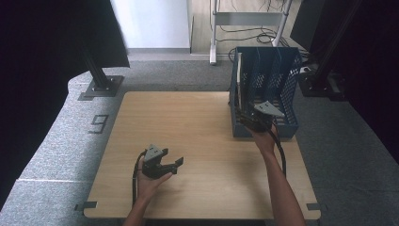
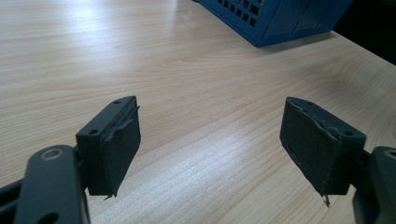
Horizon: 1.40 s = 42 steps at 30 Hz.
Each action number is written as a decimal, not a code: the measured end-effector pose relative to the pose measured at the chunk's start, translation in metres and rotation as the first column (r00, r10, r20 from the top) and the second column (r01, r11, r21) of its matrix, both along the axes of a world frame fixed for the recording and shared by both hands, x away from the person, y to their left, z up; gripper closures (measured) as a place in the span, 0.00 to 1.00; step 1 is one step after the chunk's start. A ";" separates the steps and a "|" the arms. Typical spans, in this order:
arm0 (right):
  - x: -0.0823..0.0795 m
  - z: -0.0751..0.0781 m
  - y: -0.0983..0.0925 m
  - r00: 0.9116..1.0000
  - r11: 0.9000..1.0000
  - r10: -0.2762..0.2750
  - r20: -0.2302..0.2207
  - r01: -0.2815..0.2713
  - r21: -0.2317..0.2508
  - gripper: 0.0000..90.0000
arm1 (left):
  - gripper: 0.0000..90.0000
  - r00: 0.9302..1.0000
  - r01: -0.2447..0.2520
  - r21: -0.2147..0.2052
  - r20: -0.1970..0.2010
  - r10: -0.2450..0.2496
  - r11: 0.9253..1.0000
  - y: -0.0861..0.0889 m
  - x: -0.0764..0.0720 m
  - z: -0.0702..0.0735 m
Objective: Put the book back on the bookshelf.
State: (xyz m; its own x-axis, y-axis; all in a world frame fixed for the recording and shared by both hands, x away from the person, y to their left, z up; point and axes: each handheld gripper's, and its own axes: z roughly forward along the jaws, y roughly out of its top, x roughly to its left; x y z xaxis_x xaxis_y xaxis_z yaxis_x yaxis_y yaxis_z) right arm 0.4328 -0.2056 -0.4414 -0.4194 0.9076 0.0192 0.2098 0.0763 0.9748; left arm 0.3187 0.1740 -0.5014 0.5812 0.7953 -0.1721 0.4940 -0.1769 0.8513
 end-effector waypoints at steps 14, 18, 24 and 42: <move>-0.043 -0.017 -0.006 0.997 0.997 0.074 -0.018 -0.074 0.007 0.48 | 0.23 1.000 0.005 0.013 -0.012 -0.005 1.000 -0.002 0.001 -0.003; -0.055 -0.025 -0.008 0.996 0.996 0.092 -0.024 -0.091 0.012 0.48 | 0.23 1.000 0.006 0.014 -0.015 -0.006 1.000 -0.002 0.001 -0.004; -0.071 -0.042 -0.011 0.992 0.993 0.117 -0.047 -0.116 0.026 0.48 | 0.23 1.000 0.008 0.022 -0.024 -0.008 1.000 -0.003 0.002 -0.006; -0.097 -0.090 -0.018 0.970 0.988 0.154 -0.191 -0.156 0.001 0.47 | 0.23 0.999 0.004 0.029 -0.036 -0.003 1.000 -0.002 0.003 -0.010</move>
State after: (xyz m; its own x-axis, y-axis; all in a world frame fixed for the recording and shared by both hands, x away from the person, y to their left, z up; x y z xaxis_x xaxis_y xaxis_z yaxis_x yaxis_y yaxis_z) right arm 0.3362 -0.2232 -0.5316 -0.5449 0.8326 0.0999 0.3755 0.1358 0.9168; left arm 0.3217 0.1718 -0.5110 0.5777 0.7984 -0.1701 0.5236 -0.2025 0.8276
